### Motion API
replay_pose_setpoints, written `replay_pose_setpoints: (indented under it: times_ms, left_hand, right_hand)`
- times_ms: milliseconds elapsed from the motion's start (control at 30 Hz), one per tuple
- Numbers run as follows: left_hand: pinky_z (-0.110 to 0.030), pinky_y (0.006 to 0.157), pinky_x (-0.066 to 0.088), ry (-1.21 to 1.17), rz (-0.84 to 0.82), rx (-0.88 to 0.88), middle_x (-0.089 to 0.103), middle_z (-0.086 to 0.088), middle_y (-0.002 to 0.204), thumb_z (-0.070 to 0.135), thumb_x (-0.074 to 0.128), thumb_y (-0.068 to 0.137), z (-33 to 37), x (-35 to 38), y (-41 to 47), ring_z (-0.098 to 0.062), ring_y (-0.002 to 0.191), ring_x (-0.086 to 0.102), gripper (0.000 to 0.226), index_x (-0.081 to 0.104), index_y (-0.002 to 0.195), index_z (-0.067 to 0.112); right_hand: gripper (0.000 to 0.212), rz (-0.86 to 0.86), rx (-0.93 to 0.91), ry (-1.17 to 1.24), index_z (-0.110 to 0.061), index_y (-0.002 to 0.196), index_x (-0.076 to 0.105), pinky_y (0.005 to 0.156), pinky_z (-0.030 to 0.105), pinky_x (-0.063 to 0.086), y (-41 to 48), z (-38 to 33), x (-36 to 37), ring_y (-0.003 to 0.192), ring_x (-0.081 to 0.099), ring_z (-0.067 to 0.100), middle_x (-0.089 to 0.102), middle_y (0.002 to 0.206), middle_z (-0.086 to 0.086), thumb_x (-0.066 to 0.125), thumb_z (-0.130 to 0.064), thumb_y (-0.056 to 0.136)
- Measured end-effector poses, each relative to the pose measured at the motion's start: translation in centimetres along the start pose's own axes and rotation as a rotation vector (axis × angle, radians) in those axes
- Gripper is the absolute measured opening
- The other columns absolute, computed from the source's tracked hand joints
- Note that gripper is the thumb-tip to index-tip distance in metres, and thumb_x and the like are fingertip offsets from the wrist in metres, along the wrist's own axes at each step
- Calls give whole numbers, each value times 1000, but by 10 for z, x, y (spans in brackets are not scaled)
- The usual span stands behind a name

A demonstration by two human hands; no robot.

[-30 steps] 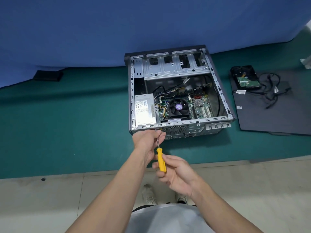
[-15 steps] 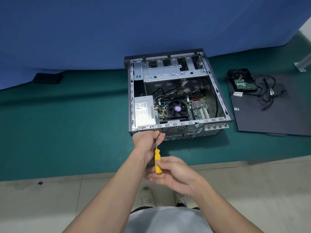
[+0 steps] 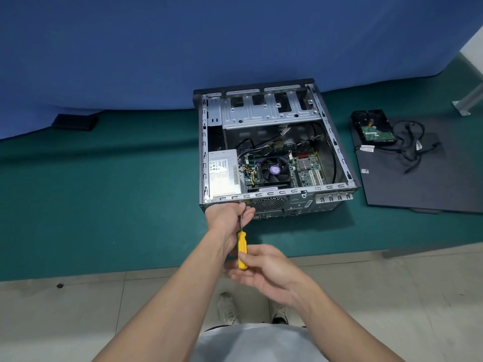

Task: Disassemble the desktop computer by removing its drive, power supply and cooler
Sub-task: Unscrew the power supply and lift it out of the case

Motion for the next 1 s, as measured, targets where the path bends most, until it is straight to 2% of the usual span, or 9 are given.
replay_pose_setpoints:
  times_ms: [67, 200, 267, 433, 500, 667, 733, 900, 1000]
  left_hand:
    - [-25, 58, 60, 8, -5, 4, 67, -28, 84, -12, 59, 89, 0, 0, 1, -27, 67, 71, 5, 60, 84, -12]
    - [-29, 63, 61, 35, -1, 2, 69, -26, 84, -10, 59, 90, -2, -1, 3, -28, 72, 73, 4, 61, 86, -11]
    - [-28, 62, 61, 28, -6, 5, 69, -26, 83, -10, 59, 90, -2, -1, 4, -28, 70, 73, 5, 61, 86, -11]
    - [-23, 53, 57, -15, -22, 9, 68, -26, 78, -11, 59, 90, -1, -1, 4, -25, 62, 72, 7, 60, 83, -11]
    - [-23, 54, 58, -13, -32, 10, 67, -26, 79, -12, 58, 89, -1, 0, 5, -26, 62, 72, 5, 59, 84, -12]
    - [-28, 65, 61, 54, -93, 34, 68, -27, 86, -19, 57, 85, 2, 0, 6, -28, 72, 73, 9, 59, 87, -10]
    - [-27, 64, 60, 57, -101, 37, 68, -29, 89, -19, 57, 85, 2, 0, 6, -29, 74, 73, 8, 59, 90, -12]
    - [-27, 63, 61, 15, -98, 26, 68, -30, 87, -18, 56, 87, 1, 1, 6, -29, 73, 73, 8, 59, 88, -11]
    - [-28, 62, 61, 29, -79, 18, 68, -27, 85, -16, 58, 88, 0, 0, 6, -29, 72, 72, 6, 59, 88, -10]
  right_hand:
    - [8, 139, -52, -218, 3, 97, 55, 64, 32, 57, 0, -2, -9, 61, 66, 23, 64, 84, 21, 48, -1, 98]
    - [13, 552, -212, -1088, -14, 84, 50, 67, 31, 50, -6, -18, -14, 75, 67, 27, 66, 88, 16, 52, -22, 94]
    - [12, 513, -230, -949, -12, 83, 51, 63, 29, 52, -3, -18, -16, 65, 68, 23, 68, 79, 13, 55, -17, 93]
    - [11, 22, -18, 132, 8, 98, 60, 63, 30, 57, 2, 4, -1, 70, 67, 27, 64, 81, 19, 50, 4, 95]
    - [17, 65, -24, 107, 15, 107, 56, 59, 27, 55, 5, 5, -6, 70, 66, 28, 61, 92, 25, 49, 7, 94]
    - [9, 546, -186, -804, -17, 84, 57, 51, 20, 46, -8, -17, -18, 49, 67, 10, 65, 72, 0, 63, -19, 90]
    - [9, 492, -187, -700, -14, 86, 57, 52, 19, 49, -4, -15, -20, 52, 68, 14, 64, 74, 2, 65, -15, 89]
    - [9, 50, 5, 25, 6, 98, 59, 63, 32, 58, 2, 2, -3, 74, 68, 32, 65, 91, 24, 51, 5, 94]
    - [6, 326, -106, -444, -4, 87, 59, 59, 27, 56, 2, -10, -22, 64, 69, 23, 66, 80, 13, 64, -1, 86]
Point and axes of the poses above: each hand's wrist, its own y-axis towards the middle knuckle, its own x-axis out of the palm, z = x × y, the point moved 10 cm from there along y, towards the middle knuckle
